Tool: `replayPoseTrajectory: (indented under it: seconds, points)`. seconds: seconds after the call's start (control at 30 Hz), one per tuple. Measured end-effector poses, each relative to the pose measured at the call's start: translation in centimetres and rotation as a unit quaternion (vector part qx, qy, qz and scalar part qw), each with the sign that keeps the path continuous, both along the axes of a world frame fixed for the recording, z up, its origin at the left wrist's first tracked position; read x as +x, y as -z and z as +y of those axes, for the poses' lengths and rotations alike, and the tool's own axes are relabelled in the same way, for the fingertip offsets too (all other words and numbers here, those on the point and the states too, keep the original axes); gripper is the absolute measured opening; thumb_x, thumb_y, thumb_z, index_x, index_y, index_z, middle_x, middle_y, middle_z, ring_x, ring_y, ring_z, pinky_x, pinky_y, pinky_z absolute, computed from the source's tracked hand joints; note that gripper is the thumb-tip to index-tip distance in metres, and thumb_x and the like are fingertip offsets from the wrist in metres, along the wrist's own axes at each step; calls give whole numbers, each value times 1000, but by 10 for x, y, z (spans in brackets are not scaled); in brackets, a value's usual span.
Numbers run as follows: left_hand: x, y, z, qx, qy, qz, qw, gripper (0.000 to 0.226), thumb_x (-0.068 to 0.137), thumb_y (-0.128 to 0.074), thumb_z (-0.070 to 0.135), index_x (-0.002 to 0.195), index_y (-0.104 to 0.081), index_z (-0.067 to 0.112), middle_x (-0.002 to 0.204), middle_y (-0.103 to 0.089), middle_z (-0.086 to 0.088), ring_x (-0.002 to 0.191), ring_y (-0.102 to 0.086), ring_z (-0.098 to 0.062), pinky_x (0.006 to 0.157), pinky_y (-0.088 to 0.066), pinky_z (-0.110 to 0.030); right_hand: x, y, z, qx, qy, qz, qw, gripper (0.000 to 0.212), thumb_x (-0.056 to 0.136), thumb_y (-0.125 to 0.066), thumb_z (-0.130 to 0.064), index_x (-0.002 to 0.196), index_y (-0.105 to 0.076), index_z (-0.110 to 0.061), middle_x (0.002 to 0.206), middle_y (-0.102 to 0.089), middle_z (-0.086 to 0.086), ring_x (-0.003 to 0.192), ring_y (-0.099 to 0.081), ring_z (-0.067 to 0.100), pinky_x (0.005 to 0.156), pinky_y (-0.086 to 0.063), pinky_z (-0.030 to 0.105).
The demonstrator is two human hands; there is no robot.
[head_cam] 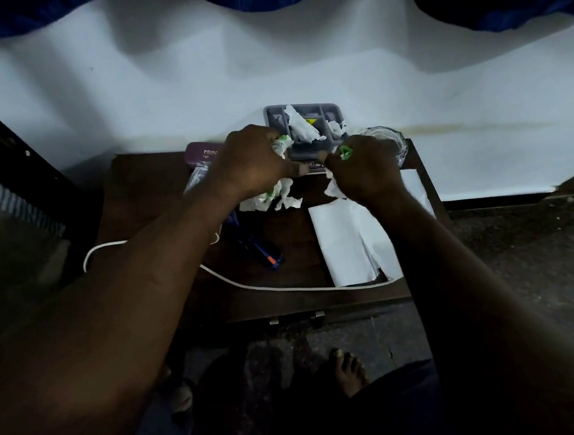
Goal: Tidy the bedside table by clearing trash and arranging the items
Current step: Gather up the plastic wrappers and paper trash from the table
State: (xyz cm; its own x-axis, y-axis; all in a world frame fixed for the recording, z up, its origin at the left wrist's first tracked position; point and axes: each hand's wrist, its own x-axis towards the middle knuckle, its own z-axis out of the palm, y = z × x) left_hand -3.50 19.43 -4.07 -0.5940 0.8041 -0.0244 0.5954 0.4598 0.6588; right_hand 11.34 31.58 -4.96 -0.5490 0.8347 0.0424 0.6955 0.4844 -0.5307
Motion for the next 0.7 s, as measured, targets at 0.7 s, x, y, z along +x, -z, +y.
replayPoseTrajectory:
  seconds: [0.7]
  points:
    - [-24,-27,-27,220,-157,-302,914,33,45,-67,26,71,-75,5,59,-65,-9,51,-58,-25,58,-47,-32,-25,8,-41,-7,-159,-157,975,44,81,-71,-62,94,-76,-20,106,-73,6,105,-68,28,85,-54,36]
